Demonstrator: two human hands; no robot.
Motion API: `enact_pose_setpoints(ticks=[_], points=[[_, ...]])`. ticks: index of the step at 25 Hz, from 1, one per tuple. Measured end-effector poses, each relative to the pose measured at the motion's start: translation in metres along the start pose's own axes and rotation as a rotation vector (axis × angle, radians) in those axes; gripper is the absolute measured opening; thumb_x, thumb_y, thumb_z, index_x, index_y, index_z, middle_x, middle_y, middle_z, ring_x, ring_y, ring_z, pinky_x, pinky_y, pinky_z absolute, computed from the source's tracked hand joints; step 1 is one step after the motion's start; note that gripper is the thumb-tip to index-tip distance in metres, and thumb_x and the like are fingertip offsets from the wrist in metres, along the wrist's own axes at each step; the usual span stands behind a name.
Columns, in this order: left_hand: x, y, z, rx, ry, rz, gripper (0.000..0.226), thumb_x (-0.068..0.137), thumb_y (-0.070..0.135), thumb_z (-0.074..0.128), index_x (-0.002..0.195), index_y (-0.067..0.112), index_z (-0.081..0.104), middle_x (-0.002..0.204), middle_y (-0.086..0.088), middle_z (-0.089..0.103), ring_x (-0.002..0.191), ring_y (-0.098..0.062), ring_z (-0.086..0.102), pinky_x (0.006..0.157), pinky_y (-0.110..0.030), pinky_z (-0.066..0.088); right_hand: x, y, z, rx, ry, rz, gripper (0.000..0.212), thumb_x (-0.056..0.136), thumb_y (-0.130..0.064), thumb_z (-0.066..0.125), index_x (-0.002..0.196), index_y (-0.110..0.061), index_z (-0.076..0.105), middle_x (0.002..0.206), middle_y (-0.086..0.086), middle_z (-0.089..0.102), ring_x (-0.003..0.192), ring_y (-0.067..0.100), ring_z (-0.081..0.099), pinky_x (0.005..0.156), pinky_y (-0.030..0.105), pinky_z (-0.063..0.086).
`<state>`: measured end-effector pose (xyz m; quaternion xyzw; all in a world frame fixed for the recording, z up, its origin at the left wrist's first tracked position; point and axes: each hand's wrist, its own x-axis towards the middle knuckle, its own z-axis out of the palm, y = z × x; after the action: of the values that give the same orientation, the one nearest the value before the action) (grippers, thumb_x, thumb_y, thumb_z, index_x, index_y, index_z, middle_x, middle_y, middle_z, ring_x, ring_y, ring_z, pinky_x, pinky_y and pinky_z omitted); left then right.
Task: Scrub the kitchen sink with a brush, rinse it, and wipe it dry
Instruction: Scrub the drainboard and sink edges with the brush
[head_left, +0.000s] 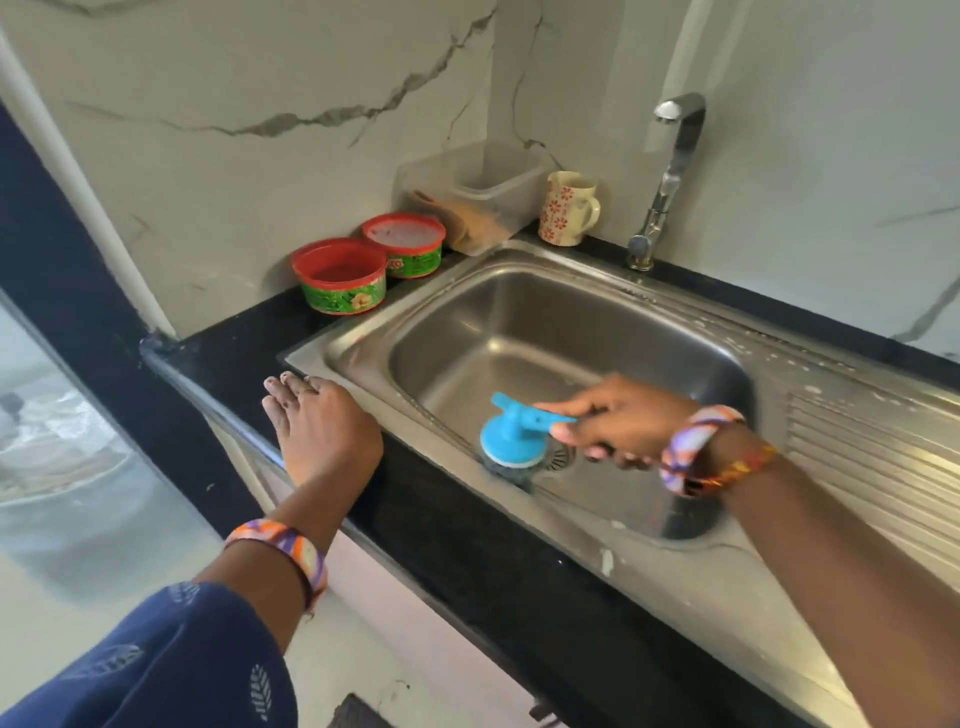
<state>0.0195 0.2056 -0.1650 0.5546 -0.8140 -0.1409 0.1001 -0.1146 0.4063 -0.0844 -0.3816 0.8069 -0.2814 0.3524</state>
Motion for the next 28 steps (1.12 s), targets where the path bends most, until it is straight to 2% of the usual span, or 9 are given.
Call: enact_pose_setpoints(ticks=[4, 8, 10, 13, 15, 17, 19, 24, 28], points=[[0.002, -0.002, 0.005, 0.031, 0.039, 0.012, 0.059, 0.093, 0.005, 0.029, 0.148, -0.007, 0.010, 0.156, -0.022, 0.005, 0.146, -0.033, -0.002, 0.119, -0.039, 0.000, 0.115, -0.062, 0.026, -0.139, -0.016, -0.154, 0.034, 0.093, -0.015, 0.055, 0.127, -0.013, 0.059, 0.054, -0.001, 0.044, 0.027, 0.001, 0.037, 0.031, 0.007, 0.025], [0.005, 0.000, 0.006, 0.029, 0.035, 0.019, 0.059, 0.094, 0.004, 0.026, 0.149, -0.004, 0.007, 0.157, -0.020, 0.001, 0.147, -0.031, -0.004, 0.119, -0.038, -0.001, 0.181, -0.118, 0.046, -0.178, -0.029, -0.149, 0.034, 0.088, -0.012, 0.059, 0.120, -0.001, 0.062, 0.079, 0.007, 0.056, 0.051, 0.009, 0.042, 0.042, 0.017, 0.038], [0.005, -0.001, 0.004, 0.028, 0.021, 0.019, 0.059, 0.094, 0.004, 0.025, 0.150, -0.003, 0.007, 0.157, -0.019, 0.000, 0.147, -0.030, -0.006, 0.119, -0.038, -0.002, 0.171, -0.112, 0.039, -0.087, -0.082, -0.101, 0.031, 0.091, -0.009, 0.057, 0.120, 0.000, 0.062, 0.067, 0.003, 0.055, 0.045, 0.008, 0.040, 0.037, 0.015, 0.036], [0.005, -0.004, 0.002, 0.027, 0.019, 0.032, 0.059, 0.095, 0.004, 0.028, 0.149, -0.004, 0.006, 0.157, -0.020, 0.000, 0.146, -0.031, -0.006, 0.119, -0.039, -0.002, 0.109, -0.066, 0.002, -0.021, -0.240, 0.008, 0.032, 0.094, -0.014, 0.054, 0.125, -0.022, 0.060, 0.048, -0.004, 0.046, 0.031, 0.002, 0.031, 0.031, 0.013, 0.025], [0.004, -0.003, 0.002, 0.011, 0.002, 0.034, 0.060, 0.095, 0.004, 0.028, 0.149, -0.004, 0.005, 0.157, -0.020, -0.001, 0.146, -0.031, -0.007, 0.119, -0.039, -0.003, 0.061, -0.021, -0.033, -0.040, -0.375, 0.150, 0.031, 0.094, -0.014, 0.053, 0.118, -0.031, 0.061, 0.047, -0.003, 0.043, 0.030, 0.002, 0.028, 0.031, 0.012, 0.023], [0.003, -0.002, 0.003, 0.003, -0.003, 0.021, 0.060, 0.095, 0.003, 0.027, 0.150, -0.003, 0.003, 0.157, -0.019, -0.003, 0.146, -0.030, -0.009, 0.119, -0.038, -0.004, 0.019, 0.010, -0.062, 0.028, -0.477, 0.325, 0.031, 0.093, -0.011, 0.052, 0.117, -0.028, 0.063, 0.048, -0.001, 0.043, 0.032, 0.002, 0.026, 0.030, 0.011, 0.024], [0.004, -0.001, 0.003, 0.001, -0.003, 0.021, 0.060, 0.094, 0.002, 0.026, 0.149, -0.004, 0.003, 0.157, -0.019, -0.003, 0.146, -0.030, -0.009, 0.119, -0.038, -0.004, 0.003, 0.024, -0.071, 0.034, -0.514, 0.384, 0.034, 0.093, -0.011, 0.050, 0.122, -0.028, 0.060, 0.050, 0.000, 0.042, 0.032, 0.002, 0.026, 0.030, 0.011, 0.023], [0.005, 0.000, 0.004, 0.018, 0.011, 0.017, 0.059, 0.095, 0.004, 0.028, 0.149, -0.004, 0.006, 0.157, -0.020, 0.000, 0.147, -0.030, -0.006, 0.120, -0.038, -0.002, 0.078, -0.043, -0.020, -0.136, -0.284, 0.053, 0.032, 0.093, -0.012, 0.054, 0.124, -0.020, 0.060, 0.039, -0.005, 0.044, 0.024, 0.000, 0.030, 0.029, 0.009, 0.023], [0.003, 0.002, 0.002, 0.036, 0.011, -0.001, 0.059, 0.093, 0.003, 0.027, 0.148, -0.006, 0.008, 0.157, -0.020, 0.003, 0.147, -0.030, -0.003, 0.120, -0.038, -0.001, 0.136, -0.095, 0.016, -0.039, -0.164, -0.007, 0.033, 0.090, -0.007, 0.057, 0.122, 0.001, 0.060, 0.070, 0.006, 0.052, 0.037, 0.007, 0.041, 0.032, 0.012, 0.030]])
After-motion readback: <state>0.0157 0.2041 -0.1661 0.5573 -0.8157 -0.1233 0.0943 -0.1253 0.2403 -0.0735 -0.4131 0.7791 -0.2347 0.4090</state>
